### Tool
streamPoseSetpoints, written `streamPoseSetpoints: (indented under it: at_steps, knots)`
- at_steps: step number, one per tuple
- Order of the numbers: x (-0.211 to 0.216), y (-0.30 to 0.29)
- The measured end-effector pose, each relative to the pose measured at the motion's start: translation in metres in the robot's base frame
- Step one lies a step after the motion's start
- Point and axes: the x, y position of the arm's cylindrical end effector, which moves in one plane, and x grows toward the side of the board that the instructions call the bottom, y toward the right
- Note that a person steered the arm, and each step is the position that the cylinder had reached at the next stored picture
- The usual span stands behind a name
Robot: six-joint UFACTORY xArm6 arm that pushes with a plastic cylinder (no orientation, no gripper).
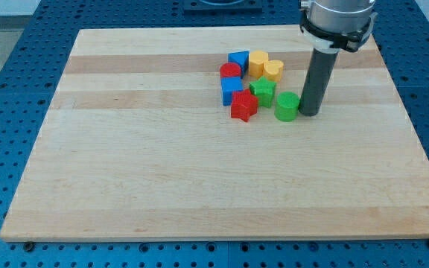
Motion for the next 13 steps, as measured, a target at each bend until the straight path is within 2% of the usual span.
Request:
streamPoseSetpoints:
  at_steps: [2,5,9,13]
  knots:
    - [-0.003,0.012]
    - [-0.003,-0.011]
    - [-0.016,-0.010]
    - [-0.007,-0.023]
